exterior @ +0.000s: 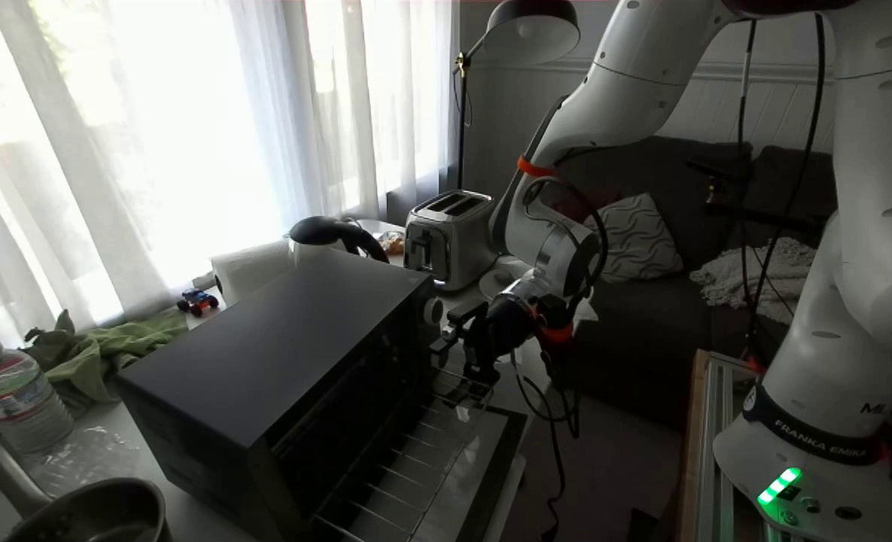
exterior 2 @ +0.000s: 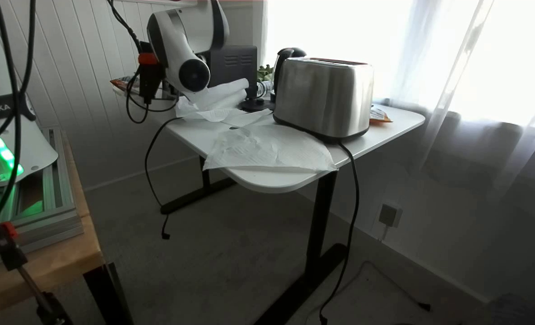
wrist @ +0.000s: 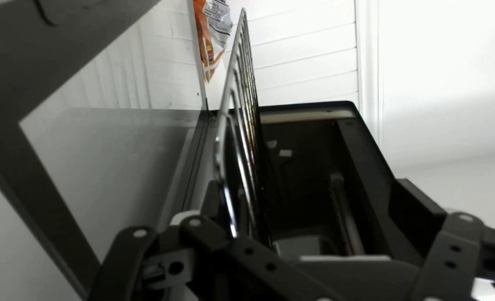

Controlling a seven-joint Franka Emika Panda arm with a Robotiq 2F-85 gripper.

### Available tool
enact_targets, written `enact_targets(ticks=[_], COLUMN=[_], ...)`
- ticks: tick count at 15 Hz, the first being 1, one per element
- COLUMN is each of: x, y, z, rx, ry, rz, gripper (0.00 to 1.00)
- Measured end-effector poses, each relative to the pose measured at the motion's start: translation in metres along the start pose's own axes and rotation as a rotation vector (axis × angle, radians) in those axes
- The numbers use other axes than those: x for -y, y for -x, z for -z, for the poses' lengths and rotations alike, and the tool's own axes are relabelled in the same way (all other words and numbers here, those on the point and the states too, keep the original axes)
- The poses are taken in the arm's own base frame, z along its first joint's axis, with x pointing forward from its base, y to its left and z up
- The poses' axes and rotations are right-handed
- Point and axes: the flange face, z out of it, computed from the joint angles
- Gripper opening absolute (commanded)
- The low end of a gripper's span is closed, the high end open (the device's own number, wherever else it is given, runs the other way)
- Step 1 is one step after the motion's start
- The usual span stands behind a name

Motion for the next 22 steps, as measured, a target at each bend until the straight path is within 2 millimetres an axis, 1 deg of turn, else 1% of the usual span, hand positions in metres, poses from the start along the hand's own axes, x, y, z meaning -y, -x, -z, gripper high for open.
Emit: enact_targets(ticks=[2,3,4,8,12,13,14,15,16,17,21,22], x=[0.005,0.007,0.01,0.014,0.012,0.011,0.009,0.007,0.004,0.002,-0.004,-0.004], y=[0.001,0.002,0.002,0.005,0.008,0.009,0.01,0.011,0.012,0.013,0.018,0.019], z=[0.007,0.009,0.012,0.016,0.016,0.016,0.016,0.016,0.016,0.015,0.015,0.015], rx=[0.034,0.047,0.06,0.097,0.106,0.107,0.109,0.112,0.116,0.122,0.169,0.181], ry=[0.031,0.041,0.049,0.071,0.078,0.079,0.081,0.084,0.086,0.09,0.118,0.125], rz=[0.006,0.01,0.015,0.015,-0.026,-0.037,-0.051,-0.064,-0.076,-0.087,-0.109,-0.11], gripper=[1.0,0.88,0.74,0.45,0.18,0.24,0.54,0.5,0.51,0.55,0.84,0.48])
